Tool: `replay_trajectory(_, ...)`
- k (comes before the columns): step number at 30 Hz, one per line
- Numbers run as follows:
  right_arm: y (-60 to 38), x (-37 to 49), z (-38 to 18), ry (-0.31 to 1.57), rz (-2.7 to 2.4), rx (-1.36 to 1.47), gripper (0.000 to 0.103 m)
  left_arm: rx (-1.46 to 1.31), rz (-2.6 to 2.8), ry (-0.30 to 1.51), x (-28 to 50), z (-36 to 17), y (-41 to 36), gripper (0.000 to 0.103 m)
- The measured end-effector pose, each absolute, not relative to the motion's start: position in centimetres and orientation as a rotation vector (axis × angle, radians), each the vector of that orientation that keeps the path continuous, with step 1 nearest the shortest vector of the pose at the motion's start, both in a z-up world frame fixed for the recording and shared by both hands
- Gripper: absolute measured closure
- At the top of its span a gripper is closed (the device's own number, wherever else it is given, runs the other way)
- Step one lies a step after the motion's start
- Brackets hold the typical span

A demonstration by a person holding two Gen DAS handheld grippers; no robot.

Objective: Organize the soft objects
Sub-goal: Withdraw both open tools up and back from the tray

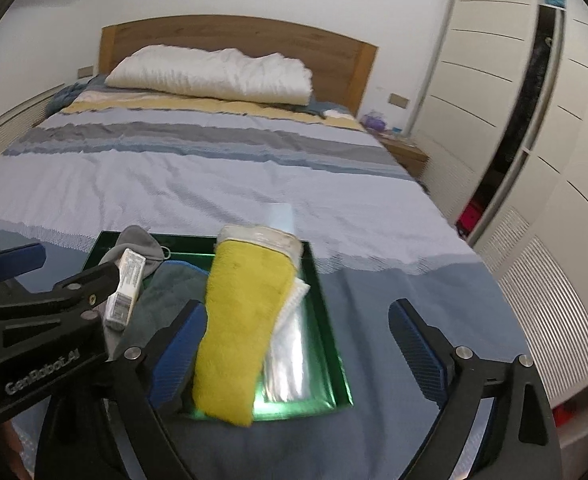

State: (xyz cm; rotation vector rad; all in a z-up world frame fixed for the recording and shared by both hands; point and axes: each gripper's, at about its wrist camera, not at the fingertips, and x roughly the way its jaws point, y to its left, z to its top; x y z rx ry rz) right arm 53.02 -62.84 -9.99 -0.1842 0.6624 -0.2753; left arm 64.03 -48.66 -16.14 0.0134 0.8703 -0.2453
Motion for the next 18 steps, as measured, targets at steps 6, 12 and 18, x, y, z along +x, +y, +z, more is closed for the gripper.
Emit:
replay_trajectory(6, -61.0, 48.0, -8.4, 0.639, -0.342, -0.164, 0.007, -0.023, -0.36, 0.86, 58.9, -13.3, -47.0, 0.031)
replay_trajectory(12, -56.2, 39.2, -4.9, 0.606, -0.466, -0.106, 0.007, -0.014, -0.474, 0.864, 53.1, -9.7, -41.7, 0.02)
replay_trajectory(18, -47.8, 29.8, -1.6, 0.576, -0.603, -0.043, 0.0, 0.064, -0.56, 0.857, 48.6, -6.3, -34.7, 0.018)
